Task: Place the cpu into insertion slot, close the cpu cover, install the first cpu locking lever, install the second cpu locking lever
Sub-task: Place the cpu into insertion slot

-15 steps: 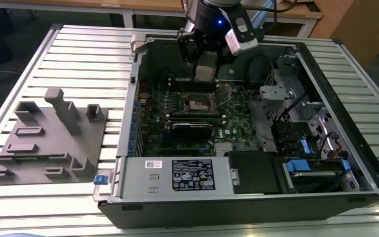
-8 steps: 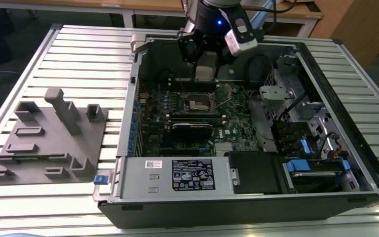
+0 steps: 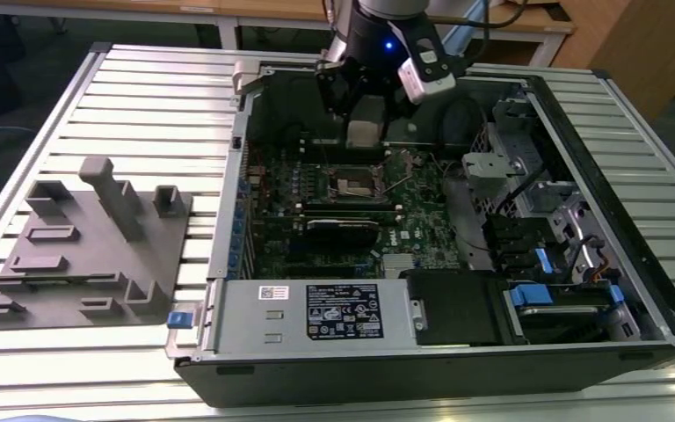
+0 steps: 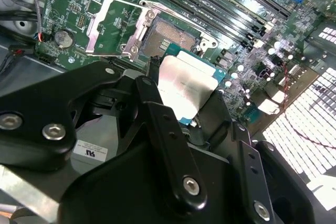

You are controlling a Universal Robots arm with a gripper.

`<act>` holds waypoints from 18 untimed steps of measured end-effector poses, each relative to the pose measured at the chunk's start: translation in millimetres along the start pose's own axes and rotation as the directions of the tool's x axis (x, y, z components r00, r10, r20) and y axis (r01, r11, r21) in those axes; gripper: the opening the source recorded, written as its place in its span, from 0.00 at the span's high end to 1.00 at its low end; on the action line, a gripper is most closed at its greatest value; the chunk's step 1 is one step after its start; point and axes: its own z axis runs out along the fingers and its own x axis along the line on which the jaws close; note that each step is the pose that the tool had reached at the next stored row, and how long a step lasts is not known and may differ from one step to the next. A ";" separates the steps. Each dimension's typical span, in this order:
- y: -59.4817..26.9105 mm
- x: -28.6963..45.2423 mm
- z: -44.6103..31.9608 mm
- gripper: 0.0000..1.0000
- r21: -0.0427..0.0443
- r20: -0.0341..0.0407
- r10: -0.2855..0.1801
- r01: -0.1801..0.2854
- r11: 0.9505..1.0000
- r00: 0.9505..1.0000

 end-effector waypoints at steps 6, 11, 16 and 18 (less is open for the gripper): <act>0.5 -0.1 10.9 0.46 0.000 0.001 0.000 0.000 1.000 1.000; 0.3 -0.2 19.3 0.46 0.000 0.007 -0.003 0.003 1.000 1.000; 0.0 0.7 26.5 0.46 0.000 0.017 -0.007 0.007 1.000 1.000; -0.3 1.8 31.3 0.46 0.000 0.021 -0.010 0.010 1.000 1.000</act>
